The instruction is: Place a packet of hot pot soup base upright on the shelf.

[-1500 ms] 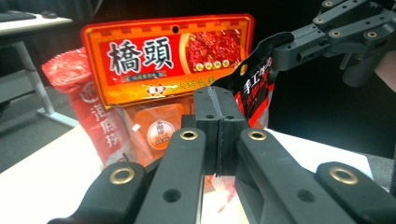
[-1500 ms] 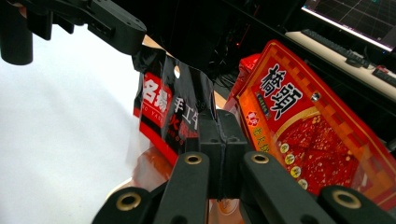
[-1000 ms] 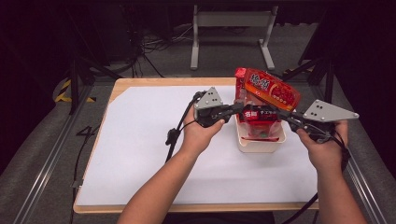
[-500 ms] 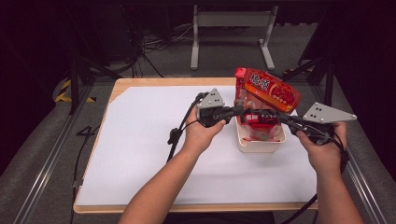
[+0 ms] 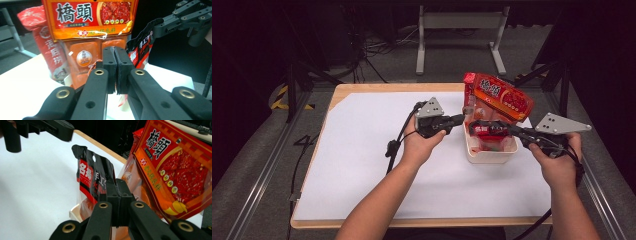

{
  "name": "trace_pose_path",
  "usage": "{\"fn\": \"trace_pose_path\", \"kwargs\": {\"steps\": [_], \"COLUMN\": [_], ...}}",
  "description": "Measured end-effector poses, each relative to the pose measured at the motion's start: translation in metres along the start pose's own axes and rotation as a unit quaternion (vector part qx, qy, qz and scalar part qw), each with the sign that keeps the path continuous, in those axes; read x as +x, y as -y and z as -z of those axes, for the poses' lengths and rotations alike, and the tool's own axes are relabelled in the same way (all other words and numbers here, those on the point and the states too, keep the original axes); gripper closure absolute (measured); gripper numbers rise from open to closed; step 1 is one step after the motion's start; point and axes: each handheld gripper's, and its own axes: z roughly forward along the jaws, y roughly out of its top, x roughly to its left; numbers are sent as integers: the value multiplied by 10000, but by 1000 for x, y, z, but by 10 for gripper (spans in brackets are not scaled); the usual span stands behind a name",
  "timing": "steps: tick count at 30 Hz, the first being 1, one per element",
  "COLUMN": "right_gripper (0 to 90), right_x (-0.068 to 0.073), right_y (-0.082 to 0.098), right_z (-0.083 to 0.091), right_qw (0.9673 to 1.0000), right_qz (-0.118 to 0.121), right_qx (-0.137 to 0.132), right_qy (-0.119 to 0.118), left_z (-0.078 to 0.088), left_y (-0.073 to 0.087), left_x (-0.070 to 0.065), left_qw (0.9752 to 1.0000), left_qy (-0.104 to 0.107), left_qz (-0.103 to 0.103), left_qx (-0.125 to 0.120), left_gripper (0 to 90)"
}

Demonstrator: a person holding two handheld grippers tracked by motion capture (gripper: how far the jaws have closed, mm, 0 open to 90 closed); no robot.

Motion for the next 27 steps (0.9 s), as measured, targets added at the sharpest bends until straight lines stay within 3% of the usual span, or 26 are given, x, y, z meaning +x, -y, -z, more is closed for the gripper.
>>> {"fn": "trace_pose_path", "kwargs": {"steps": [7,10,12,17,19,22,27], "right_gripper": [895,875,859,872,860,827,693], "right_x": [-5,-8,-10,-14,-15,-16,-17], "right_y": [10,13,14,16,18,19,16], "right_z": [-2,-3,-4,-4,-5,-4,-1], "right_qw": [9991,9964,9927,9907,9881,9881,9903], "right_qz": [-240,-374,-344,-475,-580,-651,-627], "right_qx": [350,764,1153,1267,1426,1392,1237], "right_qy": [-17,-16,76,101,59,108,36], "left_z": [18,23,26,34,38,43,53], "left_y": [5,6,7,8,9,11,14], "left_x": [3,4,4,6,7,7,9], "left_qw": [9999,9999,9998,9997,9996,9995,9993], "left_qy": [-122,-138,-155,-225,-246,-279,-356], "left_qz": [36,44,68,67,62,46,112], "left_qx": [-47,-79,-85,-106,-114,-117,-102], "left_gripper": [831,820,819,819,815,805,772]}}
